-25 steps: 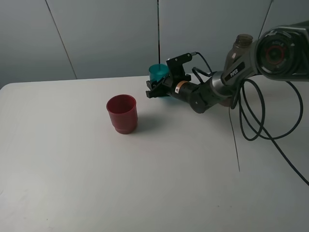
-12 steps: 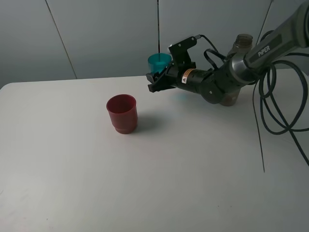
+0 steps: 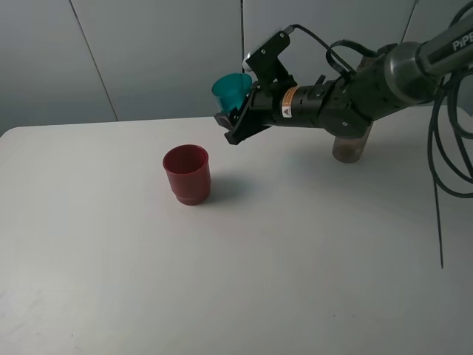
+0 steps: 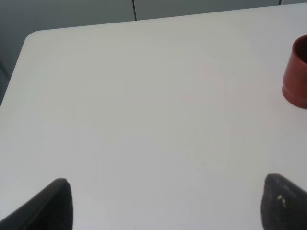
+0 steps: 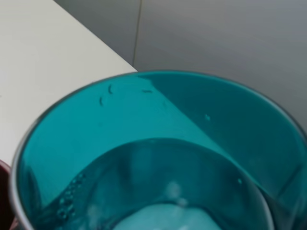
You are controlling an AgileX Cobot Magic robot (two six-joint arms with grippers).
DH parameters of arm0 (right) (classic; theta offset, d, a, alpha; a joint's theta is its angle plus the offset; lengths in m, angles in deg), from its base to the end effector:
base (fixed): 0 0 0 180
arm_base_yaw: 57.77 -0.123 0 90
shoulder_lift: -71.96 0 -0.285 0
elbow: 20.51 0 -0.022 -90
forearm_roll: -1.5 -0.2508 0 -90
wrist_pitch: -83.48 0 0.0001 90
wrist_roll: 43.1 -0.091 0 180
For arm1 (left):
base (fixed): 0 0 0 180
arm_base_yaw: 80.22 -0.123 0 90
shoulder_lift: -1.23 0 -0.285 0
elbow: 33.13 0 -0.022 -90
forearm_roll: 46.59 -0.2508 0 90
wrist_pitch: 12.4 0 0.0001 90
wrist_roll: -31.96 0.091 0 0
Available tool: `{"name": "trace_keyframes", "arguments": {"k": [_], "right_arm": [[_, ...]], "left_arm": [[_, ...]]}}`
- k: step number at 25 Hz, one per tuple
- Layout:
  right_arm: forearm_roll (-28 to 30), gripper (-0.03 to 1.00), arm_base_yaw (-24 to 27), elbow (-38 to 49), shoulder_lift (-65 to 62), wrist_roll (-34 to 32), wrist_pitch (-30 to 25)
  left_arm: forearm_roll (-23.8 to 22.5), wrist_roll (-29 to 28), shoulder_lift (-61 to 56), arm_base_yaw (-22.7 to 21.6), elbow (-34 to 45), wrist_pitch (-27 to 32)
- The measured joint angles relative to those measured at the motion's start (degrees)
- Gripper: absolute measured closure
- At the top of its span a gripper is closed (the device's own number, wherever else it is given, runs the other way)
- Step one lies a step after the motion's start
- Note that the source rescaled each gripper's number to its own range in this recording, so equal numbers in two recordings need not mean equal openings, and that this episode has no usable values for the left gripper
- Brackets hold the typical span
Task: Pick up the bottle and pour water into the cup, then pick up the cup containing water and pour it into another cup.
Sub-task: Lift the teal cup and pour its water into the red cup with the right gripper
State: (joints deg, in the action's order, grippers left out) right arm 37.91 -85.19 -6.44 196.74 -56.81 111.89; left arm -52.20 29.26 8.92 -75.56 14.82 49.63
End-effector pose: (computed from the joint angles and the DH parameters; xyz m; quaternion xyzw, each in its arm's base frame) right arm 0.3637 0.2176 0.1453 -0.4014 0.7376 0.1579 0.5195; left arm -0.0068 0.0084 0.2788 0.0119 0.8546 0.0156 0.5190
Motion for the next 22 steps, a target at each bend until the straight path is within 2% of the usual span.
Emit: {"name": "trace_keyframes", "arguments": {"k": [4,8,22], "right_arm": [[1.8,0.93,-2.8,0.0,-0.8,1.4,-3.7],[2.1,0.93,-5.1,0.0,-0.8,5.9,-8.2],[2.9,0.93,-7.9,-2.3,-1.7,16.3,-20.5]], "left_arm": [[0.0,0.0,0.0,0.0,0.0,0.0],[0.0,0.0,0.0,0.0,0.0,0.0],[0.0,0.0,0.0,0.0,0.0,0.0]]}}
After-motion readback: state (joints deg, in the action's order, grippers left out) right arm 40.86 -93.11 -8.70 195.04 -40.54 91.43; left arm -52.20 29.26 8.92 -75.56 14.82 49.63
